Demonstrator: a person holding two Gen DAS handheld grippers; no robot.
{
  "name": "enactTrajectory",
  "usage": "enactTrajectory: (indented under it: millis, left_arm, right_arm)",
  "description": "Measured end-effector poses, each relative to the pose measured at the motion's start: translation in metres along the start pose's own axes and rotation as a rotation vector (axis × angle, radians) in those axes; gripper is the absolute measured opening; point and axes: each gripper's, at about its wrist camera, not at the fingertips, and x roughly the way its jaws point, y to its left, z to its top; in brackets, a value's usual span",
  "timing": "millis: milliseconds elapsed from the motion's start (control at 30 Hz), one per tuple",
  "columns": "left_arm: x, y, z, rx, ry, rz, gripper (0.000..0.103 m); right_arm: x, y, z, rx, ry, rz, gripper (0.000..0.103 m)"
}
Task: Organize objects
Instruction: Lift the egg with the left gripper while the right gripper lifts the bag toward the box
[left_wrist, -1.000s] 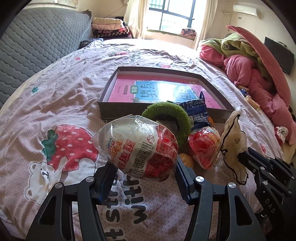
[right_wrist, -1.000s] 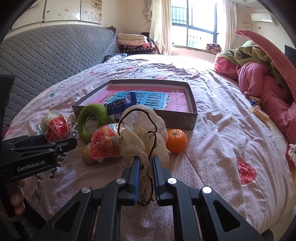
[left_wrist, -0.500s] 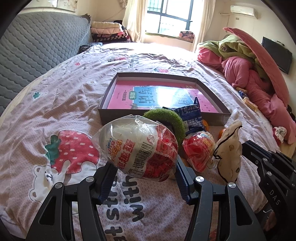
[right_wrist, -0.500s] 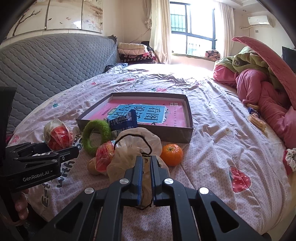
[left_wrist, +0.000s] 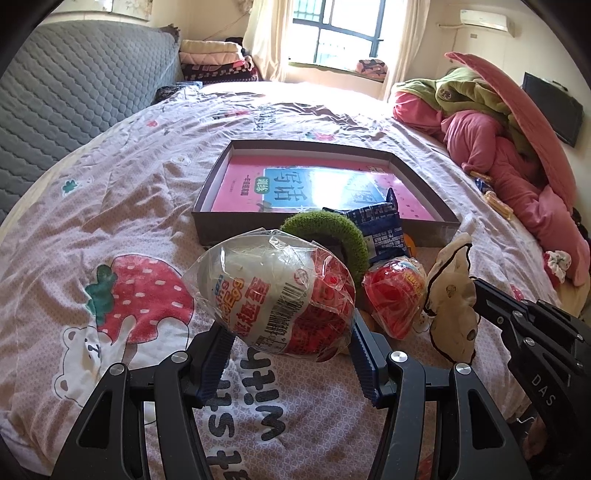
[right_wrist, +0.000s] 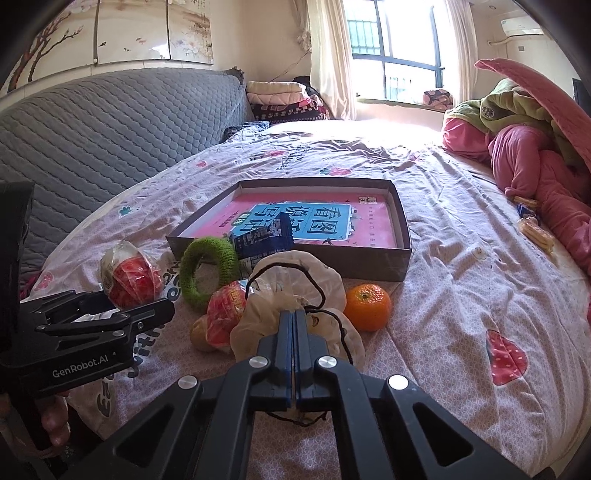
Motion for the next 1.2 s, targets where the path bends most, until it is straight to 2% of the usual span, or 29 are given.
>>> enactTrajectory:
  millis: [300, 633, 800, 967, 1200]
  left_arm:
    - [0.002, -0.002, 0.001, 0.011, -0.002, -0.005, 0.061]
    - [0.007, -0.004, 0.000, 0.017, 0.009, -0.013, 0.061]
    - [0.010, -0.003, 0.001, 0.011, 0.006, -0.018, 0.061]
    - [0.011, -0.005, 0.005, 0.019, -0.005, -0.030, 0.061]
    - [0.011, -0.008, 0.019, 0.023, -0.042, -0.049, 0.061]
  right_arm:
    - [0.005, -0.002, 0.006, 0.008, -0.002, -0.005, 0.000]
    - [0.021, -0.002, -0.004, 0.019, 0.072, 0.013, 0.000]
    - [0.029, -0.005, -0.005, 0.033, 0.082, 0.016, 0.000]
    - [0.035, -0.008, -0.002, 0.048, 0.063, 0.025, 0.000]
    - [0.039, -0.011, 0.009, 0.048, -0.006, 0.026, 0.000]
